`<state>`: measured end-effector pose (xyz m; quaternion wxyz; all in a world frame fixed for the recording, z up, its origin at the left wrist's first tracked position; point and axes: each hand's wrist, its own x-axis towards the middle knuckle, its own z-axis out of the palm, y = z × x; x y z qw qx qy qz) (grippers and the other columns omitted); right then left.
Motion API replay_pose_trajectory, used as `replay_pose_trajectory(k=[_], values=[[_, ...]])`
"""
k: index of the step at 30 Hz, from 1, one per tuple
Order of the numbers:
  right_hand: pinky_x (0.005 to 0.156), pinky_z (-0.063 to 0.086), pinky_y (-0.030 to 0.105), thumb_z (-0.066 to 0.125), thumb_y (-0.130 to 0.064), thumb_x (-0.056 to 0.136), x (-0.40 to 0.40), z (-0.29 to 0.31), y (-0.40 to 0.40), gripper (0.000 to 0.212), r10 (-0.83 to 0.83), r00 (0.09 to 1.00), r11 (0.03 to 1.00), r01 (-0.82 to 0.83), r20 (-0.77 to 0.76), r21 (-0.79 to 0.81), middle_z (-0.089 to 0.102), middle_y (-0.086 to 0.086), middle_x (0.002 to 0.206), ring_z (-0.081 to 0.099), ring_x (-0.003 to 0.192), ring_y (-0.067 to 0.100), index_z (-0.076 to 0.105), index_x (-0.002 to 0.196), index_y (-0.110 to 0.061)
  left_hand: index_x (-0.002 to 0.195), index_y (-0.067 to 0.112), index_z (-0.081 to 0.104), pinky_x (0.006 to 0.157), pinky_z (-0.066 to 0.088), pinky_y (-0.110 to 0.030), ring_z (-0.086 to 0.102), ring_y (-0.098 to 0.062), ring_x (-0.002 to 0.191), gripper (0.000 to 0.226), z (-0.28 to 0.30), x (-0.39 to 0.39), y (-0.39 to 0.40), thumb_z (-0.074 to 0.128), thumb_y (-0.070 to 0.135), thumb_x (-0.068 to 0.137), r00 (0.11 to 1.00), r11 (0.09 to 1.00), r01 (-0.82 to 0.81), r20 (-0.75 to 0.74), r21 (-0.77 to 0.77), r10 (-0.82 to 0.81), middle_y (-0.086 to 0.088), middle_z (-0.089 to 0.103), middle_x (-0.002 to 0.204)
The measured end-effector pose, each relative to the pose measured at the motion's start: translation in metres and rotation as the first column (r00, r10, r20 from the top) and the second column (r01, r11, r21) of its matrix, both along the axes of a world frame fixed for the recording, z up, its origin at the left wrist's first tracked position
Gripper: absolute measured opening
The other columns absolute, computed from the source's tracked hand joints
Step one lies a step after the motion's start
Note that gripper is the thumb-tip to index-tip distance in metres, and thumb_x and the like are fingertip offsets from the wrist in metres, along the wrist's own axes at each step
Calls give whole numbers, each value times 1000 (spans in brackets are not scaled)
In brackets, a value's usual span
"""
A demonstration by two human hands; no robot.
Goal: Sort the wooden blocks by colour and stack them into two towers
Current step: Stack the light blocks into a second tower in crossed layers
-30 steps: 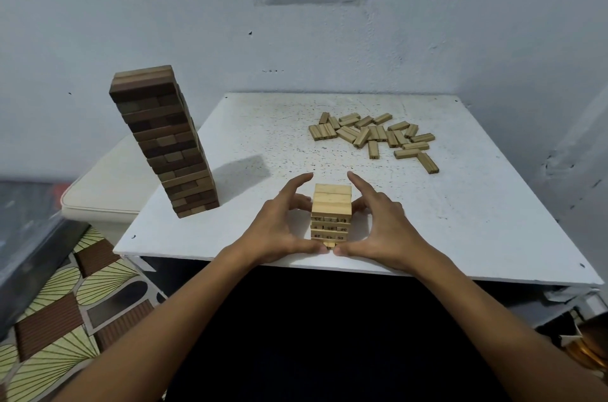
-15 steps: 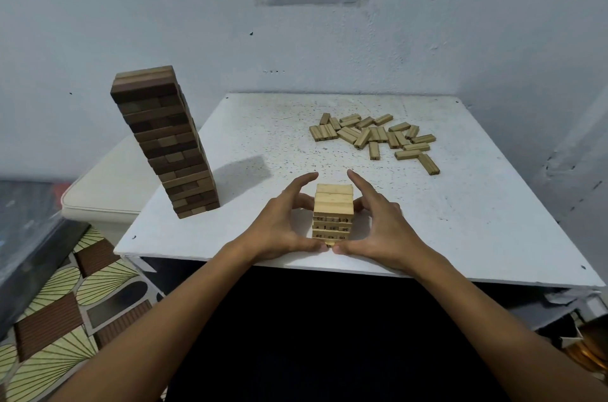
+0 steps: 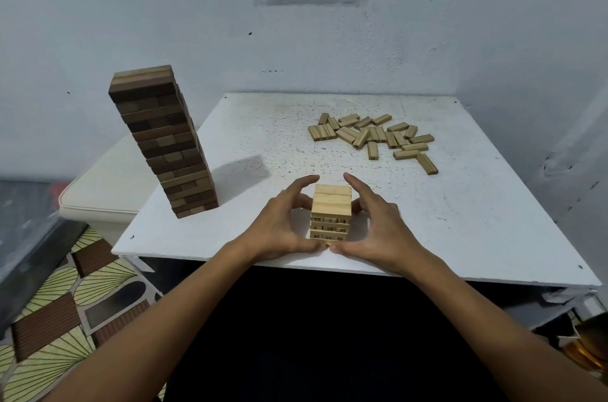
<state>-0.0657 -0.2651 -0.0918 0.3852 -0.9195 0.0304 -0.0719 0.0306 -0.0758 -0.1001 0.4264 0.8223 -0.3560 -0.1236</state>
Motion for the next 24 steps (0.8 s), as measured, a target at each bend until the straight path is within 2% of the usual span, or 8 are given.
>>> replay_pose_trajectory(k=[3,7,10,14,20,24], values=[[109,31,40,87,-40,63,1,0,0,115,4,1000,1000,-4,-13,-5,47,-25,102,42,111,7,9,146,-53,144,42,27,101,35,-18,55,0,117,106,1,0,0,78,48,52,1000,1000,12,-10,-6,-12,5,64,121],[110,34,47,82,-54,51,5,-6,2,119,16,1000,998,-14,-24,65,61,-11,117,50,121,17,0,137,-69,147,41,19,109,32,-27,53,2,121,111,1,2,0,85,34,58,998,999,48,-33,-11,-49,5,63,125],[108,37,49,78,-59,46,6,-9,3,120,19,1000,995,-17,-19,101,65,-6,119,53,120,22,-2,134,-72,149,39,18,111,34,-30,55,-1,120,115,-1,4,0,85,37,55,997,999,52,-48,-15,-53,0,64,124],[107,39,48,80,-57,46,7,-10,2,120,17,1000,991,-14,-19,130,65,-7,117,53,119,21,0,135,-72,147,40,19,106,36,-22,56,-1,119,116,0,5,-2,83,43,50,996,998,53,-72,-23,-54,-2,65,122],[105,41,48,80,-54,48,9,-11,2,116,12,1000,991,-10,-13,133,65,-8,116,54,117,20,4,135,-71,145,34,25,98,40,-12,61,-1,111,114,-1,8,-5,87,30,49,993,997,57,-97,-52,-62,-1,64,119],[105,42,45,79,-51,49,8,-9,0,112,8,1000,992,-7,-8,129,65,-9,112,56,115,16,8,134,-70,144,32,26,96,41,-10,61,-1,110,116,0,10,-8,86,36,45,994,997,58,-93,-54,-63,0,63,118]])
